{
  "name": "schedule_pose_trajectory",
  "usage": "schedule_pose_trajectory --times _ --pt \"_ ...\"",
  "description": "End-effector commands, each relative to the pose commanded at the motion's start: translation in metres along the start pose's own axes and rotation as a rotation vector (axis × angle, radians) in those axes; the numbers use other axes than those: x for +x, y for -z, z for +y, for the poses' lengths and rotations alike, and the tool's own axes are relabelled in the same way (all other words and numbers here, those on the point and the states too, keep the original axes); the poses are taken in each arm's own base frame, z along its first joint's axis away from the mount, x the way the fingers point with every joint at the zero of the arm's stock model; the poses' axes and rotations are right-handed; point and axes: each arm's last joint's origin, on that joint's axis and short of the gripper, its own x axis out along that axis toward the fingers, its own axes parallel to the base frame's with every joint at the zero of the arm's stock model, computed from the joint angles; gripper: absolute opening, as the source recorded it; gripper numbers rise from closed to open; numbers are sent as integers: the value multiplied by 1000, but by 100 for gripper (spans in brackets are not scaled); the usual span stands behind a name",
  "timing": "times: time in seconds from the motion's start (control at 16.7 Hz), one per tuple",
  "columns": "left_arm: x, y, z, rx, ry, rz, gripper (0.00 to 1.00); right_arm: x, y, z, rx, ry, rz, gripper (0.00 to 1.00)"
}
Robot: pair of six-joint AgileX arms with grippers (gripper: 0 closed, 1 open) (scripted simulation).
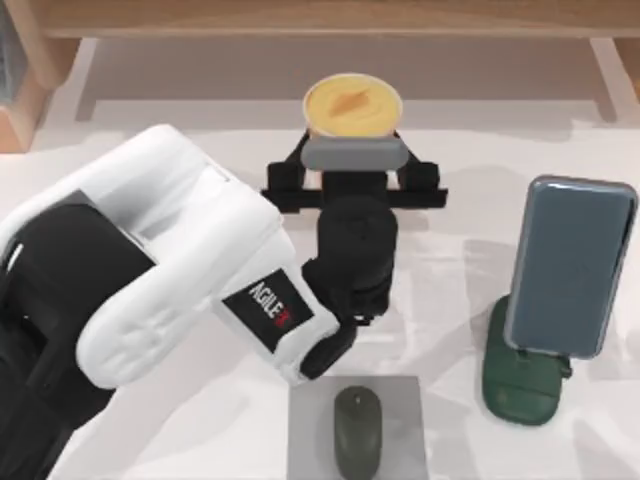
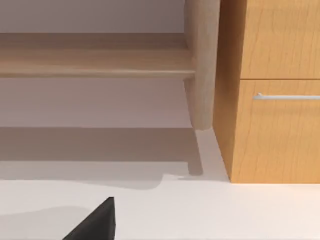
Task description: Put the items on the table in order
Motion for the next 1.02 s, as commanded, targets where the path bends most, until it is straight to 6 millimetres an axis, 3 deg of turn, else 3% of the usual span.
schedule_pose_trajectory --times 0.3,1.02 --pt "0 0 0 0 0 0 2 0 0 0 0 0 0 100" --pt "-1 -5 -1 1 3 -1 0 0 0 0 0 0 0 100"
